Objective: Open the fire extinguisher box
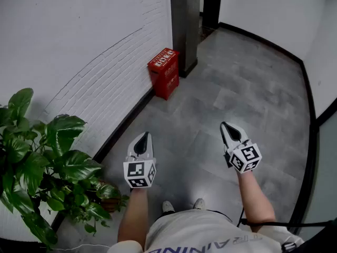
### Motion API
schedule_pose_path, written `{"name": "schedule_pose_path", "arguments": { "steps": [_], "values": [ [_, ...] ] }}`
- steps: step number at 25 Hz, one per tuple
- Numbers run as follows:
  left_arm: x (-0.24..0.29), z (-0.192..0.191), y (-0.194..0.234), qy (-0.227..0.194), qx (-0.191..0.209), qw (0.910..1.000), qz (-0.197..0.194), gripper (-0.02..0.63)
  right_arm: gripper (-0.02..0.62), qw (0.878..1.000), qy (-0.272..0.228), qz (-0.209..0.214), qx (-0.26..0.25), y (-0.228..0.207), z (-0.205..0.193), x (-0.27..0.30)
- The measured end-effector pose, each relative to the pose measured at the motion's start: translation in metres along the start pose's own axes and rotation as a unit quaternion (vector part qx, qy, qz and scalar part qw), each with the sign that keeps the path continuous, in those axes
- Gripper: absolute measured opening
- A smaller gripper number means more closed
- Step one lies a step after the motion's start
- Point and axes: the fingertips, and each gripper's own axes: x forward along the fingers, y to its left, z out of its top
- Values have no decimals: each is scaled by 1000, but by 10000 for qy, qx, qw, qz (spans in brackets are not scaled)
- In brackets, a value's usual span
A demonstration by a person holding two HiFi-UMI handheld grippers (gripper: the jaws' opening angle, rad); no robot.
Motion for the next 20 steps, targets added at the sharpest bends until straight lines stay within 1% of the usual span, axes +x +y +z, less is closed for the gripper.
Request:
{"name": "schedule_pose_path", "arguments": {
  "steps": [6, 10, 14, 17, 20],
  "values": [
    [7, 2, -14, -27, -6, 10000, 7, 6, 2, 10000, -45, -8, 64, -18, 2, -9],
    [18, 1, -31, -26, -73, 9999, 95, 6, 2, 9999, -29, -13, 96, -44, 2, -18],
    [32, 1, -50, -34, -35, 9998, 212, 6, 2, 9998, -21, 123, 133, -68, -3, -20],
    [47, 3, -57, -66, -15, 9996, 269, 6, 2, 9998, -21, 127, 148, -89, -6, -13],
    [62, 2, -52, -67, -88, 9991, 402, 6, 2, 9997, 51, 188, 178, -102, -11, 3]
  ]
}}
